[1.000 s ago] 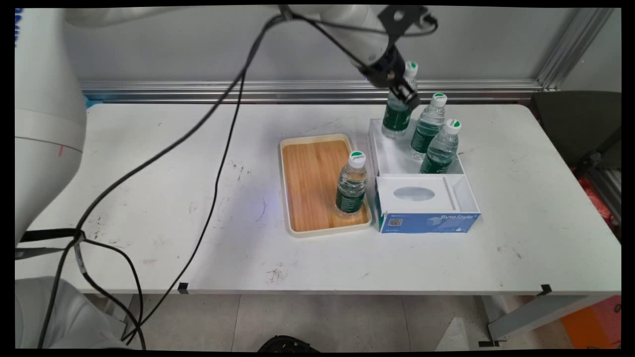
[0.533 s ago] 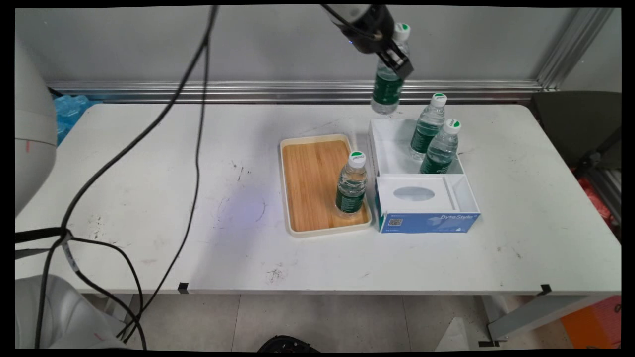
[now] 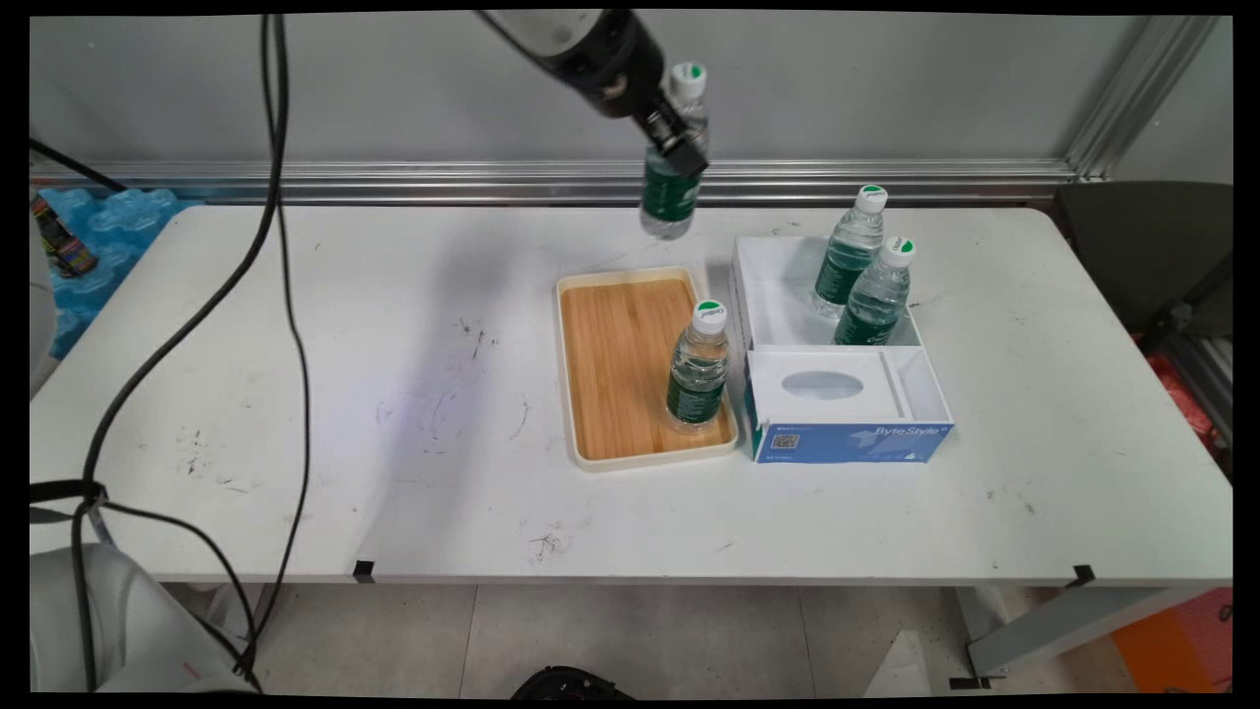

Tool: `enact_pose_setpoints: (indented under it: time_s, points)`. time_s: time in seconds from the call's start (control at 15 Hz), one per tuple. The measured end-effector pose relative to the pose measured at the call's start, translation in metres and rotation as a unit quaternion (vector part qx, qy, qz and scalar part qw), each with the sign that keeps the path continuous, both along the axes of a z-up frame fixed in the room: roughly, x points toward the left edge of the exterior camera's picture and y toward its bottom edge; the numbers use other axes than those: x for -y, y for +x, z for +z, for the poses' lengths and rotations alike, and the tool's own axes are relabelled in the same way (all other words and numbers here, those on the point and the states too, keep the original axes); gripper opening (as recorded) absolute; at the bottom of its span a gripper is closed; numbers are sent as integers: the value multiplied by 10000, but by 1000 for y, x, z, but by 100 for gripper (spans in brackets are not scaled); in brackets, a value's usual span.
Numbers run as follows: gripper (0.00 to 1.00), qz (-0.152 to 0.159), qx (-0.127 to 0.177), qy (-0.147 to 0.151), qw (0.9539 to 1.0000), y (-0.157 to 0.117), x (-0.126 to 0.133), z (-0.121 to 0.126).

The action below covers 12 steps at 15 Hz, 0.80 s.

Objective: Place the picked object on the tray

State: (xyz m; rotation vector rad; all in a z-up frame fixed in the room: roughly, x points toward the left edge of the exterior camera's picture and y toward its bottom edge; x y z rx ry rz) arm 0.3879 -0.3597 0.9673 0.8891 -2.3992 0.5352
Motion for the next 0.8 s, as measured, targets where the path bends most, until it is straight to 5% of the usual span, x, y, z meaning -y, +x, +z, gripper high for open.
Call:
enact_pose_setpoints:
  time_s: [0.8]
  points:
    - [0, -655, -89, 82, 9978, 32, 11, -104]
